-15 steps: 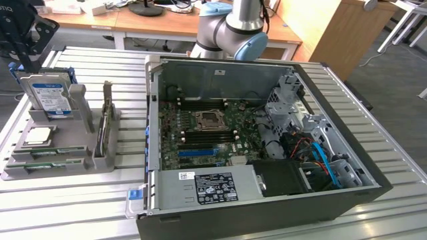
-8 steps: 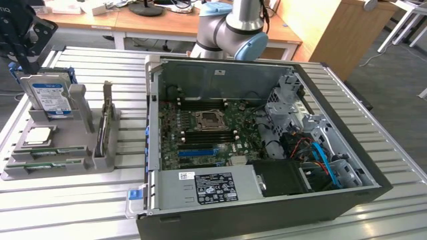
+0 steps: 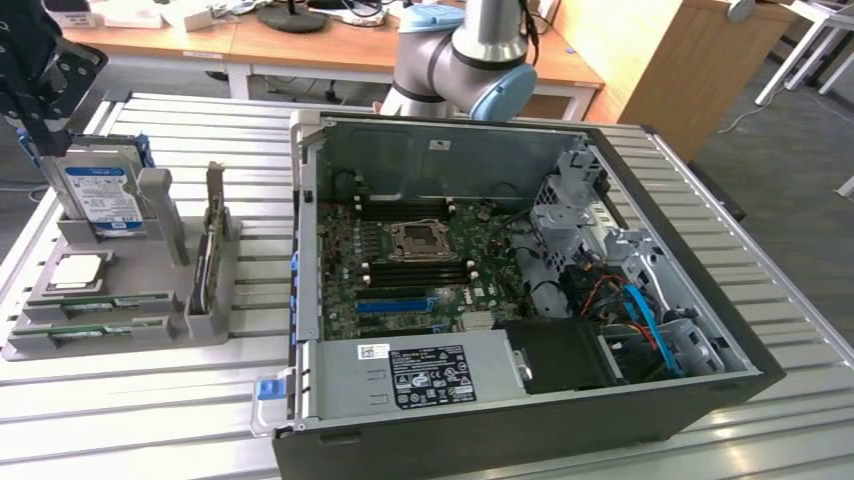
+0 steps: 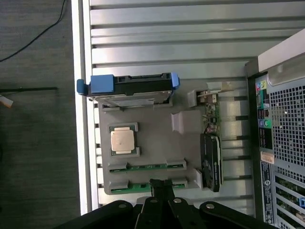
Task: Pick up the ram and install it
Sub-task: 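Reach for the ram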
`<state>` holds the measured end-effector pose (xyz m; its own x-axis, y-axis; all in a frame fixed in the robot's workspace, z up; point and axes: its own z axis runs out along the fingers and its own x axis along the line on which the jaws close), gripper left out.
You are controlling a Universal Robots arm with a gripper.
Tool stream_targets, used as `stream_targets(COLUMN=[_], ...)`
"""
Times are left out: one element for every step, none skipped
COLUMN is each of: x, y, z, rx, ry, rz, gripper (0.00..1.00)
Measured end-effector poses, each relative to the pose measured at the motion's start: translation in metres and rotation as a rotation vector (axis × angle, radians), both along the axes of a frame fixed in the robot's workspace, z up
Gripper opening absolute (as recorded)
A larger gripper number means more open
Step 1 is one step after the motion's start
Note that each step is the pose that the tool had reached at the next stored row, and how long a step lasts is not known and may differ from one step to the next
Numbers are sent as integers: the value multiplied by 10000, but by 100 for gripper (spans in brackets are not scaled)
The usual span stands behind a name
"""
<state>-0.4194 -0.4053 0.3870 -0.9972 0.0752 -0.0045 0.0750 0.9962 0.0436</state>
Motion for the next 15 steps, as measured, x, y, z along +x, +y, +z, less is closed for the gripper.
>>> stream_targets(x=[-2,-4,-6,-9,-11,-14,-18,-21,-24,-27,-29,-29,-30,-30,-30], y=[-13,-26,-39,-54,-69,-83,-96,-109,-123,-137,-148,-157,-160,-161,-161], z=[0,0,0,0,0,0,0,0,0,0,0,0,0,0,0], rx=[0,0,0,0,0,0,0,0,0,0,1,0,0,1,1], ry=[1,3,6,7,10,12,15,17,19,21,22,23,22,21,22], rz=[-1,-1,0,0,0,0,0,-1,-1,-1,0,-1,-1,-2,-2], gripper=[11,11,11,11,11,11,11,11,11,11,11,11,11,11,11])
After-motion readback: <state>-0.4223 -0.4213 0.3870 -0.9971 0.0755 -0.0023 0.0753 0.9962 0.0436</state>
